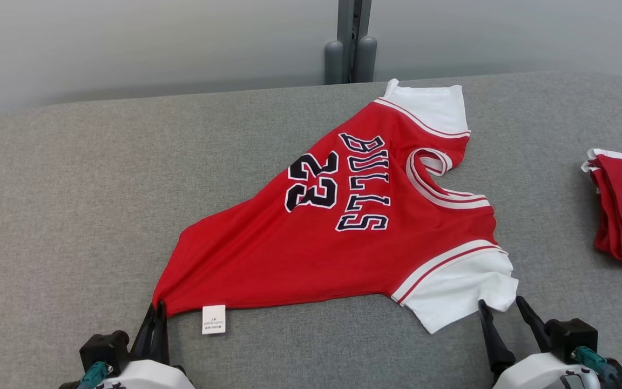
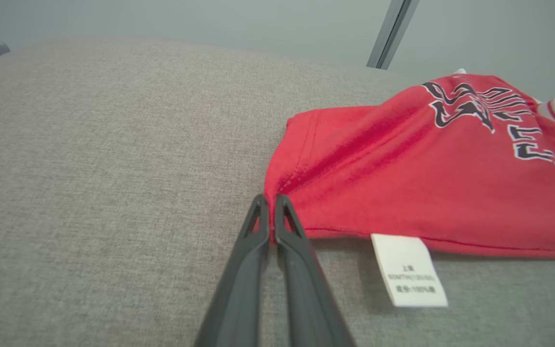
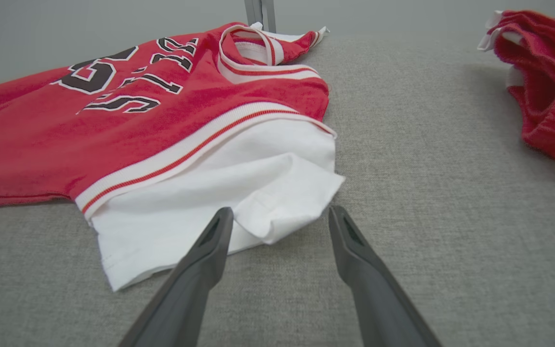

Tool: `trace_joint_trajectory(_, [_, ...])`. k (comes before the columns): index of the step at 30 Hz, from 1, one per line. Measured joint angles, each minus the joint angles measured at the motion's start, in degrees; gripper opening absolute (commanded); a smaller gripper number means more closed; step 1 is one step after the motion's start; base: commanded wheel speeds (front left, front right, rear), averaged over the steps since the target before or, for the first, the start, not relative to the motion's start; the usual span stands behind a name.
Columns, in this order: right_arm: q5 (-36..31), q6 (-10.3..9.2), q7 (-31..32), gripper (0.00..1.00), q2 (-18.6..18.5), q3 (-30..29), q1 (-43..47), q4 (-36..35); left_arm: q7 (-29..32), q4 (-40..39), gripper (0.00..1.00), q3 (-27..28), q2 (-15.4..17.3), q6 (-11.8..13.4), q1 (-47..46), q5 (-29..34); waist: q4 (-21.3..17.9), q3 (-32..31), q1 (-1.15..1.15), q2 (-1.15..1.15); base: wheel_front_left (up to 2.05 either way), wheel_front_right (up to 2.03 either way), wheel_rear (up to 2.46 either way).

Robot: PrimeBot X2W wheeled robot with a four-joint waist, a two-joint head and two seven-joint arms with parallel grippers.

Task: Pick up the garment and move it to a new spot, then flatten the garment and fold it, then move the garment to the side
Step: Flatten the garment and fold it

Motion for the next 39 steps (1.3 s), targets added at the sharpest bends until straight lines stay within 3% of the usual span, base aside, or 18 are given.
trace_joint_trajectory(12, [4.4, 0.0, 0.0, 1.0, 0.0, -0.3, 0.5, 0.1, 0.0, -0.2, 0.0, -0.6, 0.0, 0.0, 0.1, 0.8, -0.6, -0.1, 0.0, 0.0, 0.0, 0.0, 0.0])
trace_joint_trajectory(14, [5.8, 0.0, 0.0, 0.87, 0.0, 0.0, 0.5, 0.1, 0.0, -0.2, 0.0, -0.8, 0.0, 0.0, 0.1, 0.9, -0.6, -0.1, 0.0, 0.0, 0.0, 0.0, 0.0])
trace_joint_trajectory(16, [6.5, 0.0, 0.0, 0.62, 0.0, 0.1, 0.5, 0.2, 0.0, -0.2, 0.0, -0.9, 0.0, 0.0, 0.1, 1.0, -0.5, 0.1, 0.0, 0.0, 0.0, 0.0, 0.0])
trace_joint_trajectory(17, [6.9, 0.0, 0.0, 0.62, 0.0, 0.1, 0.4, 0.2, 0.0, -0.2, 0.0, -0.9, 0.0, 0.0, 0.1, 1.2, -0.4, 0.1, 0.0, 0.0, 0.0, 0.0, 0.0])
trace_joint_trajectory(18, [7.2, 0.0, 0.0, 0.5, 0.0, 0.0, 0.4, 0.2, 0.0, -0.2, 0.0, -0.9, 0.0, 0.0, 0.1, 1.2, -0.4, 0.2, 0.0, 0.0, 0.0, 0.0, 0.0])
trace_joint_trajectory(20, [7.2, 0.0, 0.0, 0.36, 0.0, 0.0, 0.3, 0.6, 0.0, -0.2, 0.0, -0.9, 0.0, 0.0, 0.1, 1.3, -0.3, 0.3, 0.0, 0.0, 0.0, 0.0, 0.0])
trace_joint_trajectory(21, [7.5, 0.0, 0.0, 0.25, 0.0, -0.2, 0.1, 0.9, 0.0, -0.2, 0.0, -0.9, 0.0, 0.0, 0.0, 1.3, -0.2, 0.3, 0.0, 0.0, 0.0, 0.0, 0.0])
trace_joint_trajectory(22, [7.6, 0.0, 0.0, 0.01, 0.0, -0.4, -0.1, 1.0, 0.0, -0.2, 0.0, -0.9, 0.0, 0.0, 0.0, 1.3, -0.2, 0.3, 0.0, 0.0, 0.0, 0.0, 0.0])
trace_joint_trajectory(31, [7.0, 0.0, 0.0, 0.0, 0.0, -3.7, -1.4, -3.1, 0.0, -2.4, 0.0, 0.4, 0.0, -0.8, 0.0, 2.1, -0.3, -1.8, 0.0, 0.0, 0.0, 0.0, 0.0])
trace_joint_trajectory(39, [6.2, 0.0, 0.0, 0.0, -1.1, -4.0, -9.0, -10.7, 0.0, -7.9, 0.0, 3.0, 0.4, -4.9, -7.0, 7.3, -0.8, -7.5, 0.0, 0.0, 0.0, 0.0, 0.0])
